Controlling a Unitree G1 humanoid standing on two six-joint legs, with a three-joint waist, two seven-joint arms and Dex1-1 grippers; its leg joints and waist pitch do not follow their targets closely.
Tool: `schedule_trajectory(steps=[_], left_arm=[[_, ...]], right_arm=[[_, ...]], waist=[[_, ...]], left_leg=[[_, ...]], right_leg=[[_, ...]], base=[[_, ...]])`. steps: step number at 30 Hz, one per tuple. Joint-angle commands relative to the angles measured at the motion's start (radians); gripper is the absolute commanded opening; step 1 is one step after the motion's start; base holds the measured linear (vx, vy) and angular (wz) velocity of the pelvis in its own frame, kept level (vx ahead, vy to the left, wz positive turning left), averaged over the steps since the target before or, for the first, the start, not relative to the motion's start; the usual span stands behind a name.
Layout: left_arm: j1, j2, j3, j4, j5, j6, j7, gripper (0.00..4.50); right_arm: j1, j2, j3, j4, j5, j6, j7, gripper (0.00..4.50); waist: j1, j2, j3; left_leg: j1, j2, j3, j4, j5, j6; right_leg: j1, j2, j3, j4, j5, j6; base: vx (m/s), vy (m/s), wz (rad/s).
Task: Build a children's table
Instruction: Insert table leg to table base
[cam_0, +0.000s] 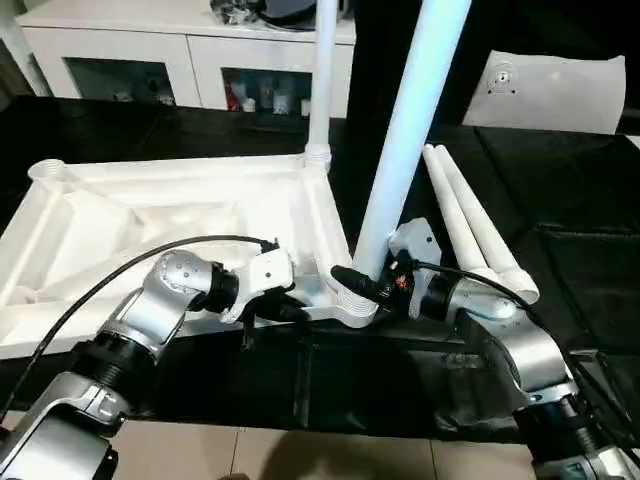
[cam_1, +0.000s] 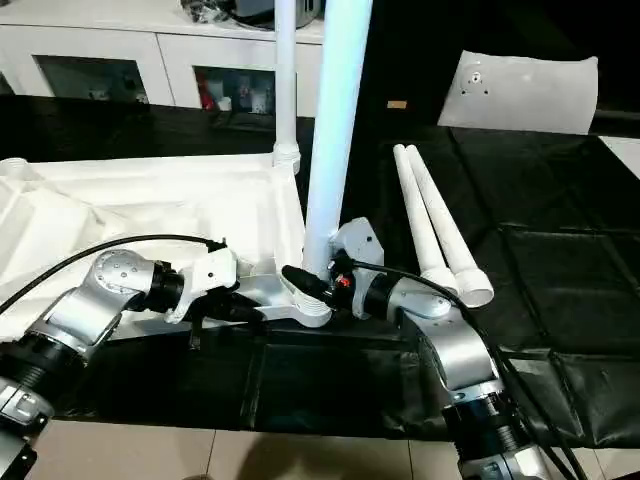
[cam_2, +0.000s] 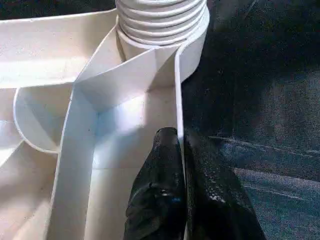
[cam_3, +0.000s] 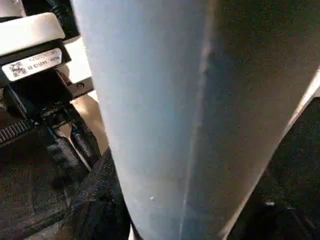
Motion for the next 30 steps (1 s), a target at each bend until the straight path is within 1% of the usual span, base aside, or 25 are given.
schedule_trajectory(steps=[1, 4, 5, 6, 7, 8, 10, 11, 12, 13, 14, 22, 23, 26, 27, 28, 29, 30], left_arm=[[-0.013, 0.008, -0.018, 0.033, 0.062, 0.003, 0.023, 0.0], [-0.015, 0.009, -0.02, 0.034, 0.059, 0.0, 0.016, 0.0], [-0.018, 0.01, -0.022, 0.039, 0.054, -0.004, 0.008, 0.0], [-0.018, 0.01, -0.022, 0.039, 0.054, -0.004, 0.008, 0.0], [-0.022, 0.01, -0.024, 0.046, 0.054, -0.018, -0.002, 0.0], [-0.023, 0.01, -0.025, 0.048, 0.054, -0.02, -0.004, 0.0], [-0.026, 0.01, -0.024, 0.053, 0.053, -0.02, -0.012, 0.0], [-0.028, 0.01, -0.024, 0.059, 0.053, -0.023, -0.015, 0.0], [-0.028, 0.01, -0.024, 0.059, 0.053, -0.023, -0.015, 0.0], [-0.029, 0.011, -0.024, 0.064, 0.054, -0.024, -0.015, 0.0], [-0.03, 0.013, -0.023, 0.07, 0.055, -0.025, -0.015, 0.0], [-0.031, 0.03, -0.012, 0.081, 0.061, -0.016, -0.002, 0.0], [-0.024, 0.029, 0.0, 0.073, 0.055, -0.005, 0.013, 0.0], [-0.001, 0.031, 0.028, 0.026, 0.038, 0.042, 0.046, 0.0], [0.017, 0.026, 0.051, -0.015, 0.029, 0.084, 0.085, 0.0], [0.051, 0.008, 0.088, -0.091, 0.014, 0.159, 0.152, 0.0], [0.052, 0.007, 0.089, -0.093, 0.014, 0.16, 0.153, 0.0], [0.067, -0.003, 0.104, -0.127, 0.007, 0.195, 0.182, 0.0]], right_arm=[[0.022, 0.0, 0.067, 0.027, 0.011, 0.032, 0.069, 1.9], [0.03, -0.002, 0.077, 0.022, 0.019, 0.029, 0.09, 1.9], [0.034, -0.001, 0.081, 0.021, 0.022, 0.03, 0.102, 1.9], [0.034, -0.001, 0.081, 0.021, 0.022, 0.03, 0.102, 1.9], [0.037, 0.005, 0.087, 0.034, 0.021, 0.017, 0.116, 1.9], [0.038, 0.008, 0.089, 0.039, 0.021, 0.013, 0.12, 1.9], [0.039, 0.018, 0.094, 0.052, 0.018, 0.003, 0.128, 1.9], [0.04, 0.022, 0.097, 0.057, 0.016, 0.0, 0.133, 1.9], [0.04, 0.022, 0.097, 0.057, 0.016, 0.0, 0.133, 1.9], [0.041, 0.025, 0.098, 0.059, 0.016, -0.002, 0.135, 1.9], [0.042, 0.028, 0.1, 0.059, 0.016, -0.003, 0.137, 1.9], [0.044, 0.049, 0.1, 0.077, 0.002, -0.025, 0.134, 1.9], [0.039, 0.057, 0.091, 0.089, -0.005, -0.037, 0.119, 1.9], [0.027, 0.079, 0.064, 0.12, -0.02, -0.06, 0.062, 1.9], [0.014, 0.097, 0.04, 0.148, -0.033, -0.077, 0.005, 1.9], [-0.005, 0.126, 0.001, 0.191, -0.048, -0.096, -0.081, 1.9], [-0.006, 0.127, 0.001, 0.192, -0.048, -0.096, -0.082, 1.9], [-0.013, 0.139, -0.016, 0.208, -0.052, -0.101, -0.116, 1.9]], waist=[[0.001, 0.003, -0.052], [0.002, 0.005, -0.054], [0.002, 0.003, -0.054], [0.003, 0.005, -0.055], [0.003, 0.004, -0.054], [0.004, 0.004, -0.054], [0.006, 0.009, -0.053], [0.005, 0.007, -0.052], [0.005, 0.01, -0.051], [0.005, 0.009, -0.051], [0.006, 0.011, -0.047], [0.004, 0.011, -0.044], [0.003, 0.011, -0.044], [-0.002, 0.013, -0.041], [-0.003, 0.016, -0.039], [-0.008, 0.014, -0.039], [-0.013, 0.015, -0.039], [-0.014, 0.014, -0.038]], left_leg=[[0.001, 0.055, -0.006, -0.075, -0.119, 0.016], [-0.001, 0.055, -0.007, -0.074, -0.102, 0.02], [-0.002, 0.054, -0.007, -0.074, -0.096, 0.022], [-0.002, 0.054, -0.007, -0.074, -0.096, 0.023], [-0.002, 0.054, -0.007, -0.074, -0.097, 0.023], [-0.002, 0.053, -0.006, -0.073, -0.104, 0.023], [-0.001, 0.054, -0.008, -0.075, -0.114, 0.019], [-0.001, 0.054, -0.007, -0.076, -0.124, 0.017], [0.0, 0.055, -0.009, -0.078, -0.134, 0.014], [0.0, 0.056, -0.009, -0.078, -0.138, 0.012], [0.001, 0.055, -0.009, -0.08, -0.15, 0.009], [0.001, 0.057, -0.011, -0.085, -0.178, 0.001], [0.0, 0.057, -0.011, -0.085, -0.181, 0.001], [0.001, 0.058, -0.012, -0.089, -0.211, -0.008], [0.002, 0.058, -0.013, -0.09, -0.227, -0.012], [0.002, 0.059, -0.013, -0.092, -0.239, -0.02], [0.001, 0.061, -0.015, -0.092, -0.245, -0.027], [0.004, 0.056, -0.014, -0.091, -0.257, -0.023]], right_leg=[[0.041, -0.085, 0.054, -0.078, -0.086, -0.243], [0.043, -0.085, 0.054, -0.075, -0.055, -0.244], [0.043, -0.085, 0.053, -0.074, -0.042, -0.245], [0.044, -0.085, 0.053, -0.074, -0.039, -0.246], [0.043, -0.085, 0.053, -0.074, -0.04, -0.246], [0.043, -0.086, 0.053, -0.076, -0.053, -0.245], [0.041, -0.086, 0.052, -0.077, -0.062, -0.247], [0.042, -0.086, 0.053, -0.079, -0.074, -0.246], [0.04, -0.086, 0.053, -0.08, -0.086, -0.246], [0.04, -0.086, 0.053, -0.08, -0.09, -0.246], [0.038, -0.086, 0.053, -0.082, -0.105, -0.245], [0.036, -0.088, 0.054, -0.085, -0.143, -0.237], [0.036, -0.088, 0.054, -0.086, -0.145, -0.237], [0.033, -0.09, 0.055, -0.089, -0.195, -0.236], [0.03, -0.089, 0.055, -0.092, -0.222, -0.231], [0.028, -0.09, 0.056, -0.092, -0.236, -0.233], [0.028, -0.092, 0.055, -0.087, -0.242, -0.237], [0.023, -0.086, 0.054, -0.097, -0.284, -0.224]], base=[[0.0, 0.0, 0.0], [0.0, 0.0, 0.0], [0.0, 0.0, 0.0], [0.0, 0.0, 0.0], [0.0, 0.0, 0.0], [0.0, 0.0, 0.0], [0.0, 0.0, 0.0], [0.0, 0.0, 0.0], [0.0, 0.0, 0.0], [0.0, 0.0, 0.0], [0.0, 0.0, 0.0], [0.0, 0.0, 0.0], [0.0, 0.0, 0.0], [0.0, 0.0, 0.0], [0.0, 0.0, 0.0], [0.0, 0.0, 0.0], [0.0, 0.0, 0.0], [0.0, 0.0, 0.0]])
